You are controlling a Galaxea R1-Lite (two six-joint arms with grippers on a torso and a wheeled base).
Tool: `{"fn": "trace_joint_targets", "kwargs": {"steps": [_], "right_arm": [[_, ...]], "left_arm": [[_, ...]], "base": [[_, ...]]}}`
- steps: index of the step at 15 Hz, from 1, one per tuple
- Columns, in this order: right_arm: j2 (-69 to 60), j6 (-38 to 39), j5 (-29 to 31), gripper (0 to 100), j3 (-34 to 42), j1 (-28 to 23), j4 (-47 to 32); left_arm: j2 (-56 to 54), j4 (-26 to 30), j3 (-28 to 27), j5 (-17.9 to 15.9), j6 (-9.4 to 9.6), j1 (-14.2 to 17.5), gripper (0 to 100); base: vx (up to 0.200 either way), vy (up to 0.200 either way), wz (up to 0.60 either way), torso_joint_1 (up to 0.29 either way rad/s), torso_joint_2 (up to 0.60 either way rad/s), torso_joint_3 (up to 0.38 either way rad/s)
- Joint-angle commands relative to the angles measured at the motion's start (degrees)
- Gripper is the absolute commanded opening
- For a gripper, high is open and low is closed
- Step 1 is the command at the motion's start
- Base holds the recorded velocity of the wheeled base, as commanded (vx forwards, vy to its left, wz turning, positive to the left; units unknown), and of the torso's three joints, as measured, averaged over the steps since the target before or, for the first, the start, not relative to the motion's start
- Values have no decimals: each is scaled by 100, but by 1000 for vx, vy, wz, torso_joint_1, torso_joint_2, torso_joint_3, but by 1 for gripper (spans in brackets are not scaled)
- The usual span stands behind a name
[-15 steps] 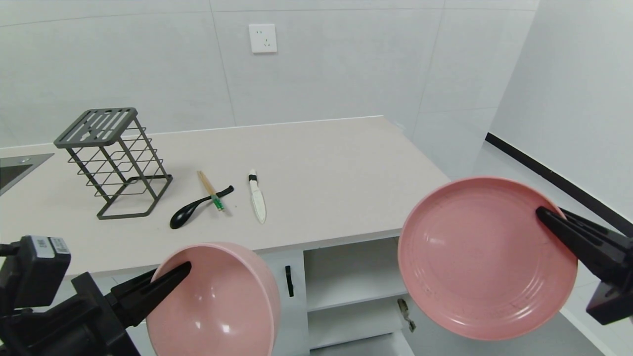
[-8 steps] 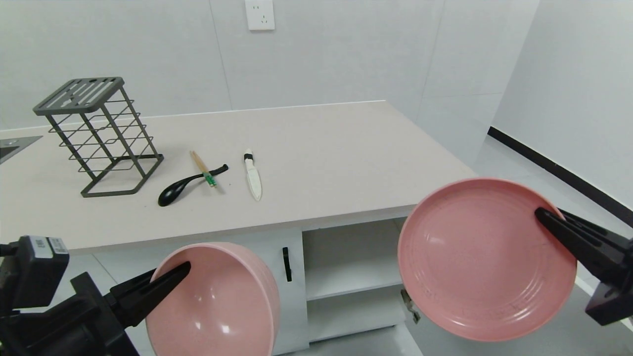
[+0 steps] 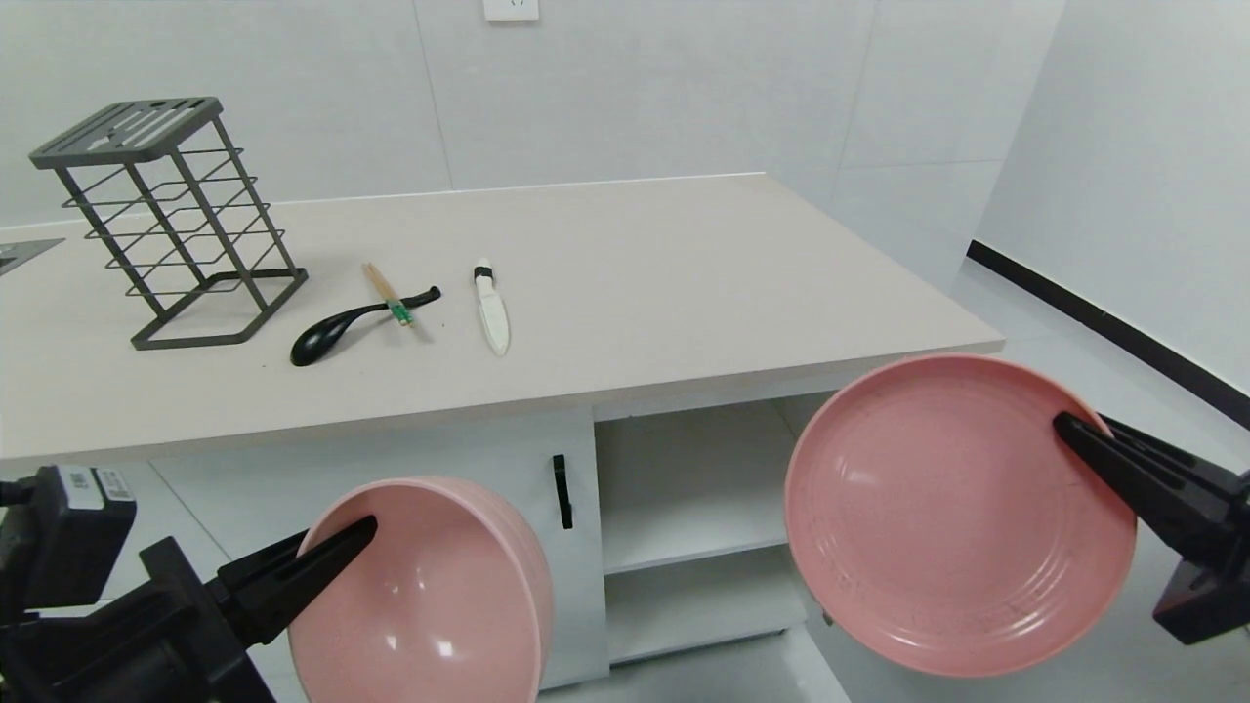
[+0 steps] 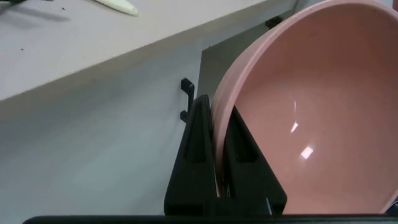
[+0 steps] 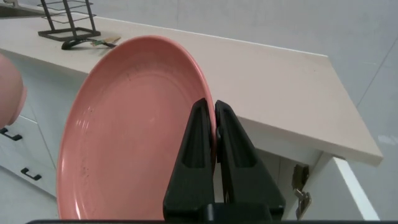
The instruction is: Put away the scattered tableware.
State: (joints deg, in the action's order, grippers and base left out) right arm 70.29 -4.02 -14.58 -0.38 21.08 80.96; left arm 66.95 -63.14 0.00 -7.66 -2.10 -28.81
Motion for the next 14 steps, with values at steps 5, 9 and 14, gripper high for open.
{"fn": "trace_joint_targets", "kwargs": {"steps": [5,9,14], "right_arm": [[2,-2,-1,0,3,-7,-1],[2,-2,-1,0,3,2,-1],[2,-2,-1,0,11,2,-10]], "left_arm": [[11,12,0,1,-1,-2,0],[11,12,0,1,-1,-2,0],[2,12,0,1,-1,-2,0]], "base": [[0,0,0,-165,299,142],[0,0,0,-143,248,94],[0,0,0,-179,267,120]]}}
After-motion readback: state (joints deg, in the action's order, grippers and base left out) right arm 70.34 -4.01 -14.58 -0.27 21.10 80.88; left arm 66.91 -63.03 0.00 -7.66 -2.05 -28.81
